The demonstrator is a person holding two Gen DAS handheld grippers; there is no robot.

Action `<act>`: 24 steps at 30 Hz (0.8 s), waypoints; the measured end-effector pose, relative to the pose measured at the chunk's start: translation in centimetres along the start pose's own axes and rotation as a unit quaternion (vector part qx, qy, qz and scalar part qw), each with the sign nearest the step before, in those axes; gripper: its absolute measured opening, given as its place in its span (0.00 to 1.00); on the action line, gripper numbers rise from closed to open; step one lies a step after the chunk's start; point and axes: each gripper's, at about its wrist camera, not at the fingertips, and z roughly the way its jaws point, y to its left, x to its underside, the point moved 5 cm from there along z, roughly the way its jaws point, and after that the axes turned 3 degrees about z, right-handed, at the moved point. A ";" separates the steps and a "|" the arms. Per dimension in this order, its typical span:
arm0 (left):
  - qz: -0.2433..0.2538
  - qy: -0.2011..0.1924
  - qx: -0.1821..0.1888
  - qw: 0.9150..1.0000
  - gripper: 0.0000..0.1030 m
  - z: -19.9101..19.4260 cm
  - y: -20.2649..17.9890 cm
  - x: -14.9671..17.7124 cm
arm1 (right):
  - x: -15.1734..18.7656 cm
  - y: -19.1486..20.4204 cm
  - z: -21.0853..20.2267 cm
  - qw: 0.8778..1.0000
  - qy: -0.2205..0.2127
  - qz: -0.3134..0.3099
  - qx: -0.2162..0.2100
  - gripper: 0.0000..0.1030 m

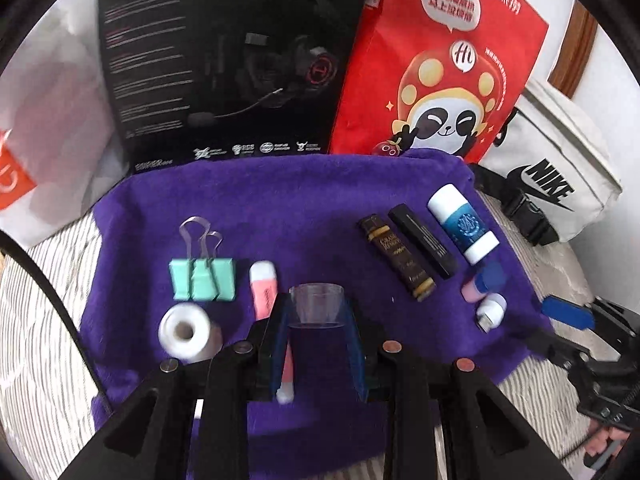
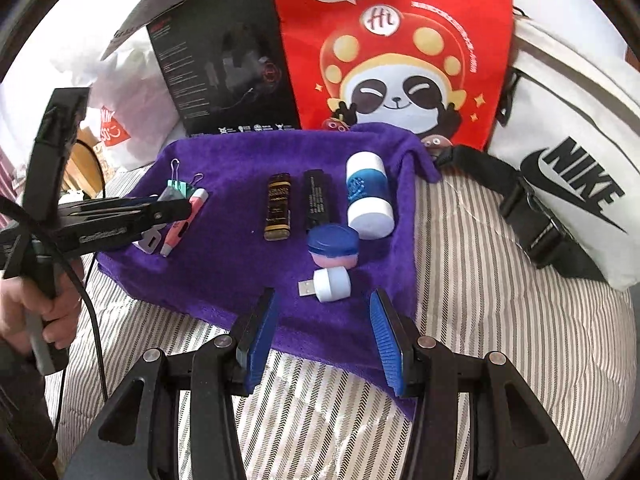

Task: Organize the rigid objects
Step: 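Lower the clear cup beside the highlighter and open the left tool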

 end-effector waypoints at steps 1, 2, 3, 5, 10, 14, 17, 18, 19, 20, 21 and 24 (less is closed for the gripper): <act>0.002 0.004 -0.002 1.000 0.25 0.5 -0.1 -0.1 | 0.1 -0.1 0.0 1.000 0.001 0.002 0.000 0.46; 0.003 0.007 -0.007 1.000 0.25 1.0 -0.2 -0.3 | 0.1 -0.2 0.0 1.000 0.002 0.005 0.000 0.46; 0.005 0.010 -0.010 1.000 0.25 1.3 -0.2 -0.3 | 0.1 -0.3 0.0 1.000 0.002 0.007 -0.001 0.46; 0.008 0.015 -0.015 1.000 0.25 2.0 -0.4 -0.4 | 0.3 -0.5 0.0 1.000 0.001 0.012 -0.003 0.46; 0.012 0.025 -0.022 0.999 0.25 3.1 -0.8 -0.4 | 0.5 -0.7 0.3 1.000 0.003 0.016 -0.006 0.46; 0.034 0.029 -0.038 0.998 0.25 3.5 -1.4 -0.3 | 0.2 -0.5 0.5 1.000 0.005 0.011 -0.004 0.46; 0.038 0.031 -0.040 0.998 0.25 3.7 -1.5 -0.2 | 0.2 -0.3 0.6 1.000 0.007 0.010 -0.006 0.46; 0.039 0.032 -0.041 0.998 0.25 3.6 -1.5 -0.1 | 0.3 -0.3 0.7 1.000 0.008 0.010 -0.006 0.46; 0.041 0.035 -0.042 0.998 0.25 3.6 -1.5 0.0 | 0.3 -0.2 0.7 1.000 0.009 0.009 -0.006 0.46; 0.044 0.038 -0.043 0.997 0.26 3.6 -1.7 0.1 | 0.4 -0.2 0.7 1.000 0.010 0.008 -0.007 0.46; 0.047 0.041 -0.042 0.997 0.28 3.5 -1.7 0.3 | 0.5 -0.1 0.8 1.000 0.011 0.007 -0.007 0.46; 0.049 0.048 -0.035 0.997 0.38 3.3 -2.3 0.9 | 0.7 -0.2 0.6 1.000 0.010 0.010 -0.007 0.46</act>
